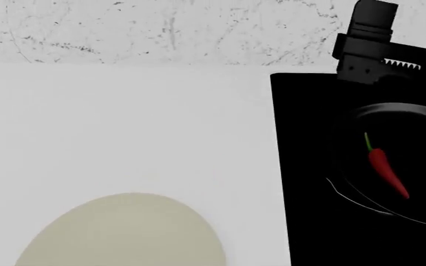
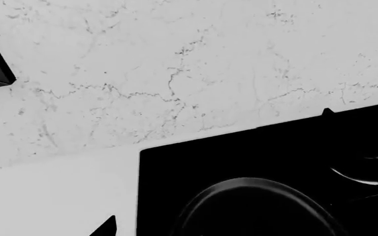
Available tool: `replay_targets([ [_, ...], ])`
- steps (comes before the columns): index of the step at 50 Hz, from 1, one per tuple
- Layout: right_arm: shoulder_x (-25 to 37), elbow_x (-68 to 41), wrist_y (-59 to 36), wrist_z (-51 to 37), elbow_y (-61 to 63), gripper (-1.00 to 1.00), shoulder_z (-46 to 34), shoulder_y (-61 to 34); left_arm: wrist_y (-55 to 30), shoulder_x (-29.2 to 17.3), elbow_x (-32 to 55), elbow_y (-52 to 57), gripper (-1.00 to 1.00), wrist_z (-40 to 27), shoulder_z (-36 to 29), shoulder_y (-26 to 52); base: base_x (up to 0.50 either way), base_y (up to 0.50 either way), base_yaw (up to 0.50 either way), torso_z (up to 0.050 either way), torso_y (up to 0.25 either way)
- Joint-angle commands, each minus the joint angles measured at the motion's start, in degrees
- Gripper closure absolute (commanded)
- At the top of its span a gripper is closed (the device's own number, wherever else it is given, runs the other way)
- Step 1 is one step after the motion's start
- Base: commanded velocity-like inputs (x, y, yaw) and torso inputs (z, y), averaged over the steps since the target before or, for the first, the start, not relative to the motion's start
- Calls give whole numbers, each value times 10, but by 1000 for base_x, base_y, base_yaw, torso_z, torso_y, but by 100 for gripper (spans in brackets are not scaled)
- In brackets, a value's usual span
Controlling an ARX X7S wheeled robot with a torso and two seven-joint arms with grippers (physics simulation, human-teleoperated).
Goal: Pick the chili pepper from the pan and place it on the plate.
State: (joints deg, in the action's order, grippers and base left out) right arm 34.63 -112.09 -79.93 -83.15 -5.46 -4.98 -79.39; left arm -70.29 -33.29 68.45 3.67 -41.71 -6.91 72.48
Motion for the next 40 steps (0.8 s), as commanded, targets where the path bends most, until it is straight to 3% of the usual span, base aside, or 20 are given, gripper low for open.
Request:
replay_targets([
  [1, 45, -121, 16, -54, -3, -100, -56, 31, 9, 1, -8, -6, -100, 5, -8, -3, 0, 0, 0, 0, 0],
  [23, 99, -146, -42, -3, -50, -100, -154, -15, 36, 7, -35, -32, -100, 19, -29, -13, 0, 0, 0, 0, 0],
  [35, 106, -92, -88, 70, -75, -100, -176, -45, 37, 11, -38, -34, -100, 13, -36, -13, 0, 0, 0, 0, 0],
  [40, 114, -49, -95, 141, -65, -100, -211, -64, 34, 13, -36, -33, -100, 9, -37, -11, 0, 0, 0, 0, 0],
])
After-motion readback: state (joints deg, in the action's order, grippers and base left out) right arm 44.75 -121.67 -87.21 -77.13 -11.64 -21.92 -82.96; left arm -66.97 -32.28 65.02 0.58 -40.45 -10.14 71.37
